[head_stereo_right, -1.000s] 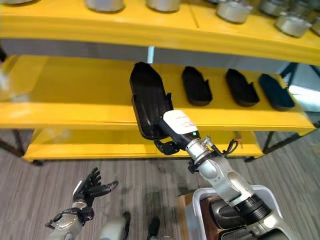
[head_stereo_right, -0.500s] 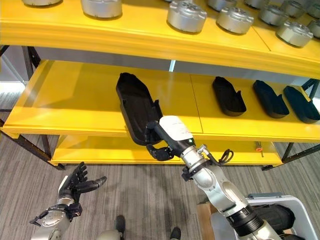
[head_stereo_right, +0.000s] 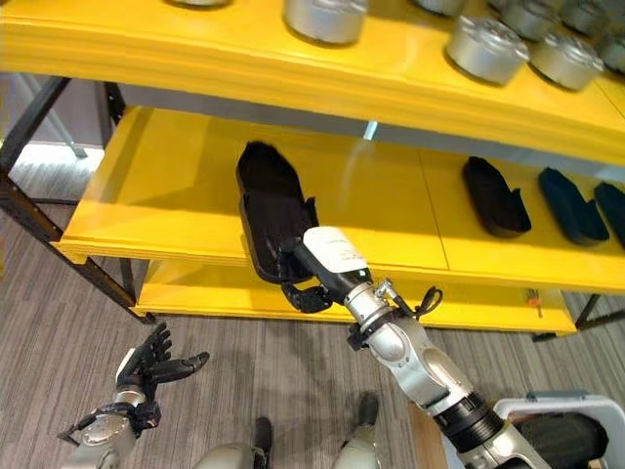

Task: Move parts from the plastic box to the shelf.

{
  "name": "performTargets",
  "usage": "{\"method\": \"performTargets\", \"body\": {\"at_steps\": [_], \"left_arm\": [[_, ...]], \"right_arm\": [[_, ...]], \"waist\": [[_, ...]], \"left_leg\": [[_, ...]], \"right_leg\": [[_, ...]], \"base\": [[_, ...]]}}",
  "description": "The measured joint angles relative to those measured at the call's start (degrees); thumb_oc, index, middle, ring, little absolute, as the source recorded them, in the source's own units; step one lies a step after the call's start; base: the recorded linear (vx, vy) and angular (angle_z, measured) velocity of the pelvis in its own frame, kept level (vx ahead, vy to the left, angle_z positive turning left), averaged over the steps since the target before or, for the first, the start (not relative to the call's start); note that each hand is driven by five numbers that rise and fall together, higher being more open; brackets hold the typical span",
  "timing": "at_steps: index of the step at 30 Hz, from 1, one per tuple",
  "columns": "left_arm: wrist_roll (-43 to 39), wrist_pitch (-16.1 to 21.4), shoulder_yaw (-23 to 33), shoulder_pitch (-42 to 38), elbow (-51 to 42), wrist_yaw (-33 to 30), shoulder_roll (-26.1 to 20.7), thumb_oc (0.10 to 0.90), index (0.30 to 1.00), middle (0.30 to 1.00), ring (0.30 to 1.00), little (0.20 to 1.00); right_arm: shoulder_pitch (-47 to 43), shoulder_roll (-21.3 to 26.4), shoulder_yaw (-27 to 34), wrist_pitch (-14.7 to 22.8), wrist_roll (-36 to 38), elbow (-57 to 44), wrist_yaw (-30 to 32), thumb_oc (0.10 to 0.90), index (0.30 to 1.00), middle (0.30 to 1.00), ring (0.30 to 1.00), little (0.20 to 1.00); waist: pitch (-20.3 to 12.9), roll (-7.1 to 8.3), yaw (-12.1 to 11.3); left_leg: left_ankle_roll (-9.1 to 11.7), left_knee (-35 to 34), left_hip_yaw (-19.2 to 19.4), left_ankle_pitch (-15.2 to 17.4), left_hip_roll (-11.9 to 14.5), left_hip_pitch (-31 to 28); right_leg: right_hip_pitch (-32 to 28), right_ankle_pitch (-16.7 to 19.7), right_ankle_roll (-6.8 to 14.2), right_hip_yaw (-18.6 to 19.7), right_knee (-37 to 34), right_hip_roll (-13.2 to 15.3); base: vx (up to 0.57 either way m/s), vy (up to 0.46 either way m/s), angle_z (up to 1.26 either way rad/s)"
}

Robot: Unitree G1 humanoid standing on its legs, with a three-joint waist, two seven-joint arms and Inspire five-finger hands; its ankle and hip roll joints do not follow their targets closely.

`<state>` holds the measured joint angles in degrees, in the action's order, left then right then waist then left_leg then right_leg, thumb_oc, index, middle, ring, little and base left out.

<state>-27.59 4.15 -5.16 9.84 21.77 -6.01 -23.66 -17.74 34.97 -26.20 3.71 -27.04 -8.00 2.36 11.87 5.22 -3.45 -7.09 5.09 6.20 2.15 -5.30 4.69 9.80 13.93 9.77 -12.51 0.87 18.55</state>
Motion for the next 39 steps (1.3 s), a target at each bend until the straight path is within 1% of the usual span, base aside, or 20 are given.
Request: {"method": "performTargets", "body": {"at_steps": [2, 3, 4, 5, 6, 10, 13, 15, 17, 18, 20, 23, 25, 26, 27, 30, 32, 33, 35, 39], "left_arm": [[-0.03, 0.02, -0.18, 1.59, -1.10, 0.30, 0.61, 0.900, 1.000, 1.000, 1.000, 1.000], [-0.13, -0.06, -0.33, 1.82, -1.02, 0.32, 0.76, 0.900, 1.000, 1.000, 1.000, 1.000], [-0.24, -0.05, -0.34, 2.08, -1.08, 0.37, 0.79, 0.900, 1.000, 1.000, 1.000, 1.000], [-0.25, -0.07, -0.44, 2.29, -1.00, 0.49, 0.76, 0.900, 1.000, 1.000, 1.000, 1.000], [-0.26, -0.06, -0.73, 2.40, -1.20, 0.49, 0.65, 0.900, 1.000, 1.000, 1.000, 1.000], [-0.28, -0.05, -1.29, 2.36, -2.03, 0.93, -0.12, 0.900, 1.000, 1.000, 1.000, 1.000], [-0.29, -0.04, -1.32, 2.21, -2.30, 1.69, -0.41, 0.900, 1.000, 1.000, 1.000, 1.000], [-0.32, -0.04, -1.36, 1.91, -2.33, 1.72, -0.42, 0.900, 1.000, 1.000, 1.000, 1.000], [-0.60, -0.04, -1.31, 1.73, -2.25, 1.75, -0.49, 0.900, 1.000, 1.000, 1.000, 1.000], [-0.87, -0.04, -1.32, 1.44, -2.25, 1.76, -0.61, 0.900, 1.000, 1.000, 1.000, 1.000], [-1.25, -0.03, -1.32, 0.50, -2.26, 1.76, -0.84, 0.900, 1.000, 1.000, 1.000, 1.000], [-1.34, 0.01, -1.32, 0.35, -2.26, 1.76, -0.80, 0.900, 1.000, 1.000, 1.000, 1.000], [-1.35, 0.05, -1.30, 0.24, -2.25, 1.78, -0.86, 0.900, 1.000, 1.000, 1.000, 1.000], [-1.35, 0.04, -1.33, -0.35, -2.26, 1.86, -0.86, 0.900, 1.000, 1.000, 1.000, 1.000], [-1.35, 0.04, -1.34, -0.62, -2.26, 1.88, -0.84, 0.900, 1.000, 1.000, 1.000, 1.000], [-1.41, 0.07, -1.31, -1.14, -2.26, 1.82, -0.88, 0.900, 1.000, 1.000, 1.000, 1.000], [-1.44, 0.07, -1.30, -1.68, -2.36, 1.85, -0.95, 0.900, 1.000, 1.000, 1.000, 1.000], [-1.45, 0.07, -1.29, -1.76, -2.35, 1.79, -0.95, 0.900, 1.000, 1.000, 1.000, 1.000], [-1.45, 0.06, -1.30, -1.75, -2.28, 1.83, -0.96, 0.900, 1.000, 1.000, 1.000, 1.000], [-1.47, 0.07, -1.29, -2.54, -2.32, 1.84, -1.02, 0.900, 1.000, 1.000, 1.000, 1.000]], "right_arm": [[-0.38, 0.83, 0.05, 0.41, 0.07, -0.09, -0.09, 0.400, 0.300, 0.300, 0.300, 0.300], [-0.33, 0.83, 0.25, 0.60, 0.11, 0.07, -0.09, 0.400, 0.300, 0.300, 0.300, 0.300], [-0.35, 1.23, 0.26, 0.78, 0.16, 0.06, -0.09, 0.400, 0.300, 0.300, 0.300, 0.300], [-0.35, 1.27, 0.31, 0.94, 0.18, 0.41, -0.07, 0.400, 0.300, 0.300, 0.300, 0.300], [-0.29, 1.47, 0.50, 0.89, 0.20, 0.53, -0.09, 0.400, 0.300, 0.300, 0.300, 0.300], [-1.28, 2.46, 0.70, 0.87, 0.25, 1.32, -0.08, 0.400, 0.300, 0.300, 0.300, 0.300], [-1.90, 3.45, 0.69, 0.94, 0.25, 1.42, -0.08, 0.400, 0.300, 0.300, 0.300, 0.300], [-3.79, 3.63, 0.69, 0.94, 0.25, 2.07, -0.07, 0.400, 0.300, 0.300, 0.300, 0.300], [-6.07, 3.67, 0.41, 0.91, 0.26, 3.46, -0.04, 0.400, 0.300, 0.300, 0.300, 0.300], [-7.43, 3.75, 0.37, 0.83, 0.26, 4.35, 0.02, 0.400, 0.300, 0.300, 0.300, 0.300], [-11.07, 3.90, -0.08, 0.59, 0.26, 6.76, 0.65, 0.400, 0.300, 0.300, 0.300, 0.300], [-13.17, 3.93, -0.23, -0.01, 0.26, 8.32, 0.97, 0.400, 0.300, 0.300, 0.300, 0.300], [-14.91, 4.70, -1.12, -0.38, 0.25, 9.13, 1.27, 0.400, 0.300, 0.300, 0.300, 0.300], [-16.24, 5.48, -1.36, -0.46, 0.25, 10.14, 1.80, 0.400, 0.300, 0.300, 0.300, 0.300], [-16.92, 5.72, -1.55, -0.72, 0.25, 11.02, 1.87, 0.400, 0.300, 0.300, 0.300, 0.300], [-18.39, 6.99, -2.52, -1.29, 0.25, 12.58, 2.02, 0.400, 0.300, 0.300, 0.300, 0.300], [-20.56, 7.76, -2.90, -2.07, 0.24, 14.69, 2.07, 0.400, 0.300, 0.300, 0.300, 0.300], [-21.63, 7.90, -2.91, -2.69, 0.24, 15.69, 2.10, 0.400, 0.300, 0.300, 0.300, 0.300], [-21.88, 8.25, -2.95, -2.72, 0.25, 15.76, 2.10, 0.400, 0.300, 0.300, 0.300, 0.300], [-25.48, 9.11, -4.55, -2.79, 0.25, 18.80, 2.22, 0.400, 0.300, 0.300, 0.300, 0.300]], "waist": [[-0.05, 0.06, -0.22], [-0.06, -0.18, 0.25], [0.02, -0.37, 0.21], [0.02, -0.45, 0.27], [0.02, -0.53, 0.21], [0.10, -1.65, 0.26], [0.11, -2.09, 0.25], [0.13, -2.18, 0.35], [0.19, -2.38, 0.32], [0.28, -2.53, 0.36], [0.62, -2.90, 0.21], [1.13, -3.45, 0.03], [1.46, -3.37, 0.31], [2.61, -3.21, 0.36], [2.94, -3.13, 0.43], [3.46, -2.79, 0.57], [4.23, -2.82, 0.43], [5.28, -2.84, 0.34], [5.62, -3.04, 0.31], [6.28, -3.94, 0.30]], "left_leg": [[-0.28, -0.37, -1.27, -0.17, -0.99, -0.03], [-0.51, -0.33, -2.12, -0.31, -1.06, 0.26], [-0.53, -0.33, -2.74, -0.34, -0.95, 0.42], [-0.53, -0.33, -3.28, -0.34, -0.94, 0.42], [-0.54, -0.34, -3.49, -0.35, -0.92, 0.47], [-0.49, -0.34, -3.86, -0.38, -0.80, 1.15], [-0.16, -0.38, -3.86, -0.60, -0.69, 1.96], [0.36, -0.38, -3.58, -0.95, -0.62, 3.43], [0.75, -0.38, -3.37, -1.17, 0.08, 4.41], [1.37, -0.38, -3.42, -1.39, 0.55, 4.92], [2.94, -0.38, -3.47, -1.84, 1.80, 6.37], [4.30, -0.44, -3.46, -1.95, 3.39, 6.85], [5.01, -0.51, -3.35, -1.99, 4.14, 7.25], [5.48, -0.47, -3.29, -1.74, 4.72, 7.31], [6.15, -0.48, -3.21, -1.35, 5.12, 7.59], [6.40, -0.25, -3.02, -1.46, 5.74, 8.38], [6.87, -0.24, -1.64, -1.98, 6.88, 9.46], [6.94, -0.10, -1.71, -2.29, 7.28, 9.46], [7.64, -0.53, -1.74, -2.95, 7.47, 9.46], [7.73, -0.63, -1.83, -3.12, 7.82, 9.27]], "right_leg": [[-3.67, -0.13, -0.22, -2.43, -1.22, -2.16], [-5.13, -1.04, -1.39, -3.04, -1.99, -3.58], [-6.18, -2.46, -3.05, -3.60, -2.60, -4.99], [-6.94, -3.49, -4.55, -4.59, -2.55, -5.90], [-7.42, -4.15, -5.41, -5.21, -3.12, -6.56], [-6.44, -4.25, -5.84, -5.28, -3.86, -6.73], [-5.13, -4.26, -5.82, -5.16, -3.19, -6.51], [-3.44, -4.17, -5.90, -5.12, -2.82, -6.07], [-2.48, -3.79, -6.03, -5.06, -2.18, -5.90], [-2.04, -3.70, -5.87, -4.96, -1.89, -5.97], [-0.96, -3.94, -5.15, -3.66, -1.59, -6.95], [-0.80, -4.21, -5.09, -3.52, -2.00, -8.40], [-0.35, -4.64, -5.69, -3.03, -2.00, -9.07], [-0.32, -5.25, -6.56, -2.44, -2.04, -9.67], [-0.14, -5.49, -6.92, -2.37, -2.05, -10.01], [0.36, -6.53, -7.40, -2.36, -2.03, -10.40], [1.57, -6.84, -7.88, -2.48, -1.75, -11.04], [1.64, -7.06, -8.21, -2.51, -1.53, -11.39], [1.84, -7.14, -8.32, -2.55, -1.50, -11.62], [1.91, -7.14, -8.32, -2.51, -0.97, -11.88]], "base": [[0.08, -0.276, 0.32], [0.04, -0.164, 0.28], [0.04, -0.211, 0.31], [0.03, -0.174, 0.23], [0.03, -0.172, 0.17], [0.03, -0.132, 0.07], [0.00, -0.084, 0.01], [0.00, -0.064, -0.06], [-0.02, -0.056, -0.06], [-0.03, -0.050, -0.02], [-0.02, -0.038, 0.00], [-0.03, -0.021, -0.04], [-0.02, -0.011, -0.06], [-0.03, -0.012, -0.09], [-0.03, -0.012, -0.05], [-0.02, -0.006, 0.06], [-0.02, -0.010, 0.04], [-0.02, -0.012, 0.03], [0.00, 0.000, 0.00], [0.00, 0.000, 0.00]]}}
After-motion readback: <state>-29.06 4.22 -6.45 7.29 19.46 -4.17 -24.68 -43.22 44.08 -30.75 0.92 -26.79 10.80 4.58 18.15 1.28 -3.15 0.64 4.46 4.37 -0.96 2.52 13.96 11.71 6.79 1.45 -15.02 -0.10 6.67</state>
